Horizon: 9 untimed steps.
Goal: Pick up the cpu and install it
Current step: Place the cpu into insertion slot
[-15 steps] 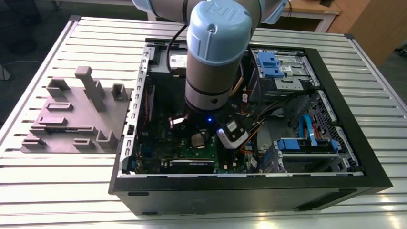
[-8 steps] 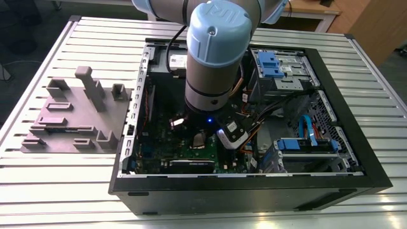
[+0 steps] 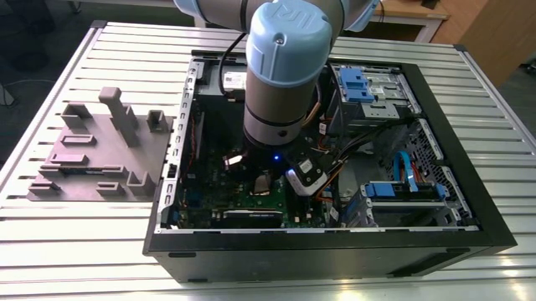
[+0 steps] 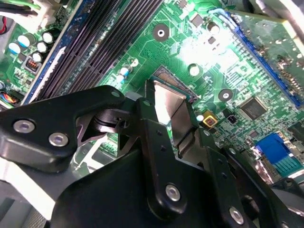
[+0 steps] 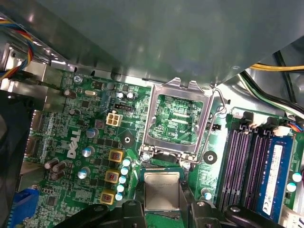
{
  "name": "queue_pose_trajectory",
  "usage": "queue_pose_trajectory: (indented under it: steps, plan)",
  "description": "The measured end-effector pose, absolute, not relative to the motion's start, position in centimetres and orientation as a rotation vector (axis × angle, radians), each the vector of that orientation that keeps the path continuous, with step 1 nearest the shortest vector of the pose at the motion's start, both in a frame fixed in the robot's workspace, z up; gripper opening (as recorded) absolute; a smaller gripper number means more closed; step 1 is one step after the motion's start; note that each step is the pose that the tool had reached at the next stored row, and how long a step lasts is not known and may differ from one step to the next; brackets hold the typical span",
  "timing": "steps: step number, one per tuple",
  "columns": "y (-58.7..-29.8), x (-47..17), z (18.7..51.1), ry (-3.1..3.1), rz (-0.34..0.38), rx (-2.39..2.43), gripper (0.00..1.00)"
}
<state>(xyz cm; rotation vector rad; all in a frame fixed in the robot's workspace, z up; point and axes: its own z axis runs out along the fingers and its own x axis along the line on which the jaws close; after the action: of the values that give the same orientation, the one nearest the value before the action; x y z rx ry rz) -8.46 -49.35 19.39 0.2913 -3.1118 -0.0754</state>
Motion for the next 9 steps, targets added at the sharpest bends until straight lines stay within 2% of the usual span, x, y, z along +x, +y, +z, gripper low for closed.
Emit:
queue_pose_trajectory:
  steps: [9]
  plan:
    - [-49.35,-8.47,19.39,-3.123,-0.075,0.154,0.39]
